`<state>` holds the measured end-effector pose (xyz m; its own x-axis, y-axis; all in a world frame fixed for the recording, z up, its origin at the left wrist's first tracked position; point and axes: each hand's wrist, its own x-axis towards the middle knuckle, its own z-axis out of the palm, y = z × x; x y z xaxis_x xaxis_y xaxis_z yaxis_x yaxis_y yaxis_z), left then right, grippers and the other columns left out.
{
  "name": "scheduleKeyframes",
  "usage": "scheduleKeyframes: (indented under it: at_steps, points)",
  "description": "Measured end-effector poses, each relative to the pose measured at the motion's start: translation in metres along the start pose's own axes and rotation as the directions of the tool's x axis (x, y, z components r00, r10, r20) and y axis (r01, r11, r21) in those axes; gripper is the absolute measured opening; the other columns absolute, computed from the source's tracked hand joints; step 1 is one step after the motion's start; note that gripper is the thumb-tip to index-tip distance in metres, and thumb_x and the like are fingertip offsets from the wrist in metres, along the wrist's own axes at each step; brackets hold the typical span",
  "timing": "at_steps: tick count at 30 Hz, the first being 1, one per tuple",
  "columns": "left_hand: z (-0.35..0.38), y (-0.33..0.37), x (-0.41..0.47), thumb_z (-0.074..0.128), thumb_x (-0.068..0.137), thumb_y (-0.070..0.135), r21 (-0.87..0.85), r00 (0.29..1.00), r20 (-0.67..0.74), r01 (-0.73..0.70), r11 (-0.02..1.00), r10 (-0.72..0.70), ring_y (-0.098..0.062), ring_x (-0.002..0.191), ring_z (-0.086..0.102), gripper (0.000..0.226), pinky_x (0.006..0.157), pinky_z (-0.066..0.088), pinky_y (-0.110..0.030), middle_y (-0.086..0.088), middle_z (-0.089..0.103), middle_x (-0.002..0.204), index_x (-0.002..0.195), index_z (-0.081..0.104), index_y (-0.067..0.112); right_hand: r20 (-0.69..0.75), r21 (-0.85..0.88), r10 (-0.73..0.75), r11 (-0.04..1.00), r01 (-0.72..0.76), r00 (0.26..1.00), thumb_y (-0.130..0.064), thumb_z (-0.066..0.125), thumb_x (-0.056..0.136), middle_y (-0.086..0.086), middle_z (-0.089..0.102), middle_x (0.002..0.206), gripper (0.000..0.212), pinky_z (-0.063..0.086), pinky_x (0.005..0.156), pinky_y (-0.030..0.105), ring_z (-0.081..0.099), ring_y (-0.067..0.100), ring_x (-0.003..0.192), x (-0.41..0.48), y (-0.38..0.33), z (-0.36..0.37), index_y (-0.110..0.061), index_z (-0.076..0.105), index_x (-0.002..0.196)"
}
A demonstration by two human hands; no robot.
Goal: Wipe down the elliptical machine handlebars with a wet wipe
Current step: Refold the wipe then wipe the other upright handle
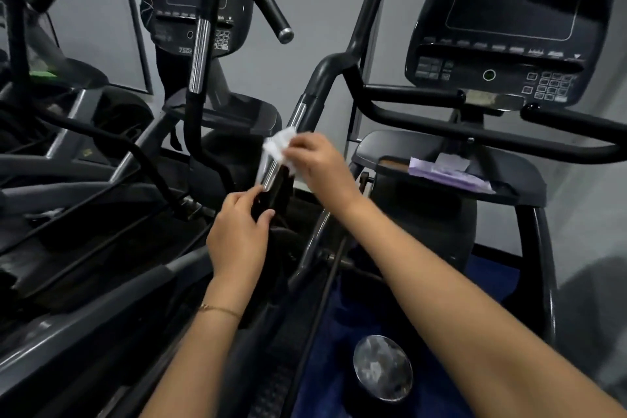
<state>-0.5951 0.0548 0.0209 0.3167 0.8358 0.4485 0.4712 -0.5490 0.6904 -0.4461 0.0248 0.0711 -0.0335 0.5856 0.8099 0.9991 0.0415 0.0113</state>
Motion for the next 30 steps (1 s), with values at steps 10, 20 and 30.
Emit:
scheduleKeyframes:
  at_steps: [10, 20, 30]
  points:
    - [-0.002, 0.054, 0.051, 0.057, 0.086, 0.031, 0.079, 0.976, 0.156, -0.165, 0.983, 0.152, -0.030, 0.111, 0.053, 0.044, 0.089, 0.045, -0.040, -0.009, 0.049, 0.124, 0.127, 0.049, 0.017, -0.004, 0.001, 0.169, 0.986, -0.169, 0.986, -0.005, 0.058, 0.083, 0.011, 0.063, 0.097, 0.015, 0.052, 0.068, 0.035, 0.060, 0.025, 0.086, 0.028, 0.032, -0.013, -0.003, 0.067, 0.095]
    - [-0.007, 0.082, 0.106, 0.060, 0.088, 0.026, 0.041, 0.932, 0.200, -0.316, 0.948, 0.302, -0.022, 0.112, 0.057, 0.042, 0.093, 0.045, -0.034, -0.006, 0.060, 0.122, 0.130, 0.055, 0.019, -0.003, 0.700, 0.771, 0.457, -0.549, 0.637, -0.004, 0.056, 0.088, 0.012, 0.057, 0.129, 0.033, 0.037, 0.102, 0.014, 0.051, 0.016, 0.120, 0.016, 0.000, 0.011, -0.003, 0.059, 0.121]
    - [-0.003, 0.102, 0.130, 0.046, 0.095, 0.026, 0.116, 0.861, 0.218, -0.490, 0.864, 0.459, -0.022, 0.124, 0.047, 0.042, 0.100, 0.038, -0.034, -0.004, 0.046, 0.140, 0.136, 0.050, 0.018, 0.155, 0.874, 0.859, 0.110, -0.472, 0.488, -0.010, 0.056, 0.091, 0.017, 0.062, 0.120, 0.035, 0.046, 0.101, 0.031, 0.059, 0.020, 0.112, 0.039, 0.023, 0.021, 0.002, 0.054, 0.124]
